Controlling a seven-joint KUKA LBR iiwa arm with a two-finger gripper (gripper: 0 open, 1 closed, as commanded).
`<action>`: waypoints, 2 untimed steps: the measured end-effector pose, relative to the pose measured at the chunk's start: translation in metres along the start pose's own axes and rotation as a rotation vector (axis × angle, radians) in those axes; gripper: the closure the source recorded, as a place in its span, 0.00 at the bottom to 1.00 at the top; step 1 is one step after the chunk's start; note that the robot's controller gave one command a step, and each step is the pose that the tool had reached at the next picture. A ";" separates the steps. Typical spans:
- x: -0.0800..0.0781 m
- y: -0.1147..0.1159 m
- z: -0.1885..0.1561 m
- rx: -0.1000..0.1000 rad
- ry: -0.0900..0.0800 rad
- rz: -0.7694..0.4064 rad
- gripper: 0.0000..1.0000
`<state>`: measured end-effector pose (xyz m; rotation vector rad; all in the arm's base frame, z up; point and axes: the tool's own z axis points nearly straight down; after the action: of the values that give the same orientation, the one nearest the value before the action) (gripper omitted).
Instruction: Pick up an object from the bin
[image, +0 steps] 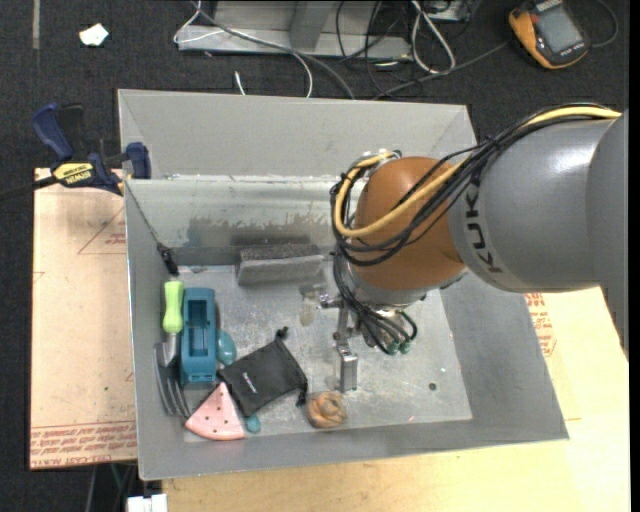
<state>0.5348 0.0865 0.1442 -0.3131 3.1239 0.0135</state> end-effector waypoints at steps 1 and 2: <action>-0.005 0.027 0.035 0.000 -0.004 0.070 0.00; -0.003 0.066 0.071 0.000 0.000 0.112 0.00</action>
Offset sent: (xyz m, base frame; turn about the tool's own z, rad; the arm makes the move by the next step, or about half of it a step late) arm -0.0145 0.0796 -0.0742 0.1084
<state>0.5247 0.1529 0.0741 -0.1371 3.1366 0.0134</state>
